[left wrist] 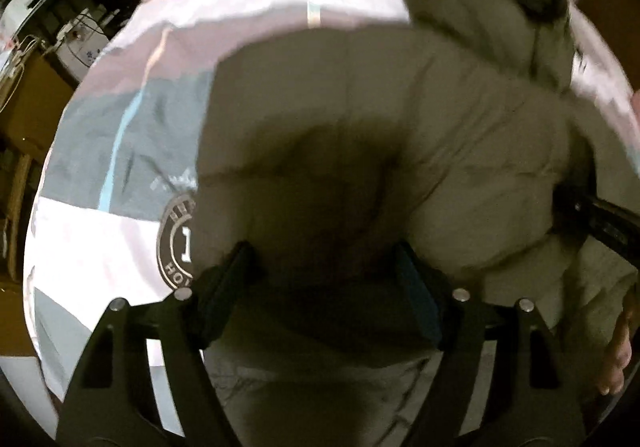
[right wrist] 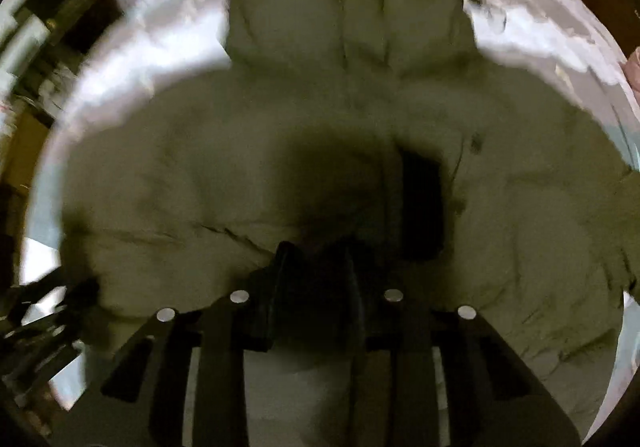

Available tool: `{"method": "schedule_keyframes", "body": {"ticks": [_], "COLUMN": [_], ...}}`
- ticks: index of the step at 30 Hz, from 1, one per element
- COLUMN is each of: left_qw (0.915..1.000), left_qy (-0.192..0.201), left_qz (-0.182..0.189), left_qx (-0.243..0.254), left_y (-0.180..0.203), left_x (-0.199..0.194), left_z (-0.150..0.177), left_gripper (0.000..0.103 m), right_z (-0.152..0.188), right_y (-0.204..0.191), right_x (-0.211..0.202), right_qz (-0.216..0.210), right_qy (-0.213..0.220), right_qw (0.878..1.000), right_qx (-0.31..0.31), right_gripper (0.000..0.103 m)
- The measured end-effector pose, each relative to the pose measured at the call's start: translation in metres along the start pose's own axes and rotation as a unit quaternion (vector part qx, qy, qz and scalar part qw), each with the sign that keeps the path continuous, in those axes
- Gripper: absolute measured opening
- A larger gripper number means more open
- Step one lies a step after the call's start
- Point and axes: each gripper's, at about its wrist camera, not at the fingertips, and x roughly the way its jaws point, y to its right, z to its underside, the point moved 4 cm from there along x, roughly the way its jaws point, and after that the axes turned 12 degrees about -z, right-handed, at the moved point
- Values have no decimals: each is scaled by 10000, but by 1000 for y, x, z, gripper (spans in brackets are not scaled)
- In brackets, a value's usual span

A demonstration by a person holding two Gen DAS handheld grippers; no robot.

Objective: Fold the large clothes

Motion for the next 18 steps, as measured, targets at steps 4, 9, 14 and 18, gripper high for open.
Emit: {"method": "schedule_keyframes", "body": {"ticks": [4,9,14,18], "left_qw": [9995,10000,9967,9959], "left_qy": [-308,69,777,862], "left_qz": [-63,-54,158,238], "left_qx": [69,-7,-183,-164], "left_y": [-2,-9,-9,1], "left_x": [16,-11,-57,-68], "left_z": [8,5,-8,-6], "left_gripper": [85,83,96,96], "right_z": [6,6,-3,13], "right_y": [-7,-4,48,124], "right_x": [10,-37,-131,-187], "right_qz": [344,152,537,869], "right_qy": [-126,83,691,838], "right_qw": [9979,9982,9960,9926], "right_qx": [-534,-582,-188,133], "right_gripper": [29,42,91,98]}}
